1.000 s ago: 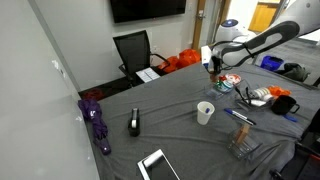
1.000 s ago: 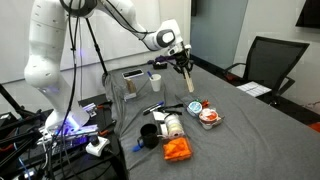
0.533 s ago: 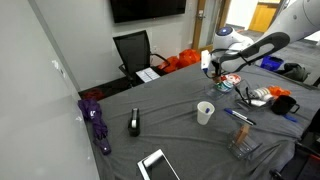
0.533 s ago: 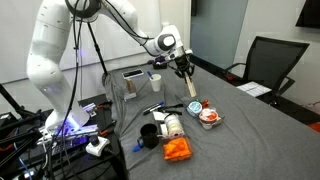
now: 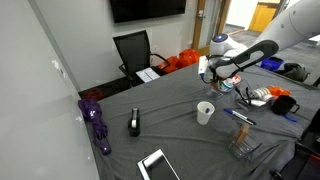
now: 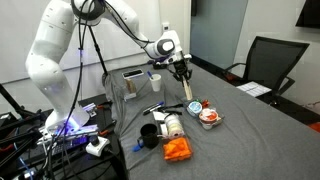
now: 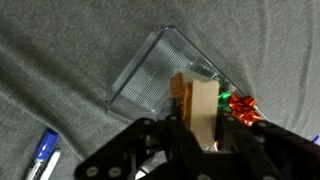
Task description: Move the brown box to the other container
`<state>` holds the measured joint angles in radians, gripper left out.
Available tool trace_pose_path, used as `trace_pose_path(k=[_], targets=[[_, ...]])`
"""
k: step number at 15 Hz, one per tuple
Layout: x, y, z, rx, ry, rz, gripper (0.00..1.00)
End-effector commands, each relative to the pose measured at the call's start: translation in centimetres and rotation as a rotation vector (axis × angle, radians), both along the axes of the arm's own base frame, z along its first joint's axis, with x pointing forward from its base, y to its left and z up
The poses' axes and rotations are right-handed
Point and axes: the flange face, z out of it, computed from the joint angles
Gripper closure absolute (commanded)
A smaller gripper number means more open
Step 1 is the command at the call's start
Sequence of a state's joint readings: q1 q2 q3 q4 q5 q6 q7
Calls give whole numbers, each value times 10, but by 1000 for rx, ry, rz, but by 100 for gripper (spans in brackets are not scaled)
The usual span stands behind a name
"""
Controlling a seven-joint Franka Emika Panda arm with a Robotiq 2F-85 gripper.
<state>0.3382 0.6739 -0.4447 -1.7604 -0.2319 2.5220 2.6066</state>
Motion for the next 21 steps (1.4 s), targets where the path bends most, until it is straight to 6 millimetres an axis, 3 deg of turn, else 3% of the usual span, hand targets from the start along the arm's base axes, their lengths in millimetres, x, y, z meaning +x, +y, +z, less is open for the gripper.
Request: trace_pose_path(k=[1, 8, 17, 18, 19, 21], targets=[[2, 3, -4, 26, -14, -19, 93], [6, -2, -8, -33, -64, 5, 93], [8, 3, -31, -20, -122, 4, 93], [8, 3, -31, -19, -126, 5, 88], [8, 3, -30, -19, -126, 4, 46], [8, 4, -31, -20, -120, 6, 38]])
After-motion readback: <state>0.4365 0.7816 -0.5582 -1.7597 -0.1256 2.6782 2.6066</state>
